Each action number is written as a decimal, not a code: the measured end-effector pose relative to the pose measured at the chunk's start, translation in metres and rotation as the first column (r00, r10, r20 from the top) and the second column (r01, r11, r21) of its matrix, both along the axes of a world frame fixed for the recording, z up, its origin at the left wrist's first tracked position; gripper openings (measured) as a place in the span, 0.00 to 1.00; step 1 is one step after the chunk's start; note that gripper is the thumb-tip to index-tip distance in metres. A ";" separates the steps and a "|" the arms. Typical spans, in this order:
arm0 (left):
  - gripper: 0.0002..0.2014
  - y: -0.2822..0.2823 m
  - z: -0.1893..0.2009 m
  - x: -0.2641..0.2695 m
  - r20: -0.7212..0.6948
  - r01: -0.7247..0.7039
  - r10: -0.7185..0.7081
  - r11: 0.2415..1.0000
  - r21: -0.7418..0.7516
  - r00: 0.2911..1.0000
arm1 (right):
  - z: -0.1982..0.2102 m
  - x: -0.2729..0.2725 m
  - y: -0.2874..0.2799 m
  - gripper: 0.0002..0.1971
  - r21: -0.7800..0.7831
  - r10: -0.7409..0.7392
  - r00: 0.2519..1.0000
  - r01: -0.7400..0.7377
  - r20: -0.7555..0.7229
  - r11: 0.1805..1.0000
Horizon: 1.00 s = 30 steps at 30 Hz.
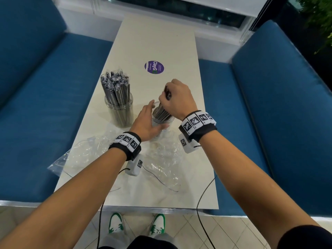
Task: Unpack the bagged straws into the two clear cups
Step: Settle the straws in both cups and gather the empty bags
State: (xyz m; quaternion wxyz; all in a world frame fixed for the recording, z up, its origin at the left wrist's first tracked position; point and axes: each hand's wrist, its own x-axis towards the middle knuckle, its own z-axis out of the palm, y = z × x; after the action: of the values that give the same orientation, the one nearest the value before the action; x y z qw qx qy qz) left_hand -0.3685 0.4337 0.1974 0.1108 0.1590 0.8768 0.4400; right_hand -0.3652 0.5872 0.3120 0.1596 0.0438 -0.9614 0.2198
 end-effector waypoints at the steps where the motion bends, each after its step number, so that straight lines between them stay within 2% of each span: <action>1: 0.61 0.000 0.000 0.001 -0.007 0.003 -0.003 1.000 0.000 1.000 | 0.001 0.000 -0.001 0.09 -0.010 -0.040 0.999 0.040 0.009 0.999; 2: 0.62 -0.001 0.001 0.002 -0.013 0.007 -0.007 1.000 0.006 1.000 | 0.000 0.000 -0.003 0.08 0.014 -0.069 0.997 0.069 0.046 0.998; 4: 0.63 -0.001 0.003 0.003 -0.028 0.012 -0.012 1.000 0.015 1.000 | -0.005 0.001 -0.006 0.09 0.158 -0.094 0.987 0.073 0.131 0.985; 6: 0.62 -0.001 0.004 0.003 -0.029 0.011 -0.010 1.000 0.009 1.000 | -0.006 0.002 -0.006 0.10 0.241 -0.080 0.986 0.043 0.146 0.970; 11: 0.54 -0.002 0.002 0.000 -0.040 0.010 -0.010 1.000 0.008 0.999 | 0.014 0.003 0.008 0.23 0.154 0.040 0.983 -0.068 0.177 0.986; 17: 0.58 0.000 0.001 -0.001 -0.032 -0.003 0.003 1.000 0.018 0.999 | 0.035 -0.008 0.012 0.26 -0.034 0.056 0.993 -0.053 0.101 0.998; 19: 0.55 0.001 0.001 -0.002 -0.022 -0.004 0.005 1.000 0.013 1.000 | 0.037 -0.012 0.005 0.30 0.057 0.108 0.974 -0.122 0.201 0.991; 21: 0.52 0.001 0.000 -0.002 -0.019 -0.011 0.011 1.000 0.001 1.000 | 0.035 -0.016 -0.003 0.32 0.186 0.143 0.919 -0.223 0.366 0.957; 23: 0.52 0.000 -0.001 -0.002 -0.020 -0.009 0.008 1.000 -0.012 1.000 | 0.034 -0.018 -0.008 0.28 0.212 0.177 0.854 -0.313 0.489 0.926; 25: 0.55 0.000 -0.002 -0.003 -0.034 0.009 -0.009 1.000 0.012 0.999 | 0.037 -0.018 -0.009 0.26 0.153 0.199 0.810 -0.333 0.552 0.931; 28: 0.48 0.000 -0.002 -0.003 -0.033 -0.001 0.003 0.999 0.049 0.999 | 0.040 -0.013 -0.006 0.27 0.066 0.236 0.794 -0.327 0.561 0.943; 30: 0.42 0.000 -0.001 -0.002 -0.043 -0.015 0.016 1.000 0.022 0.999 | 0.038 -0.010 -0.005 0.19 0.087 0.286 0.812 -0.379 0.508 0.921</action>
State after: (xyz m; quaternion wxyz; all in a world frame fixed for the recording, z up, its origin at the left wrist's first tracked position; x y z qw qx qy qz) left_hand -0.3700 0.4338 0.1966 0.0868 0.1628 0.8754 0.4468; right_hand -0.3753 0.5820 0.3504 -0.1327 0.1698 -0.9636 0.1585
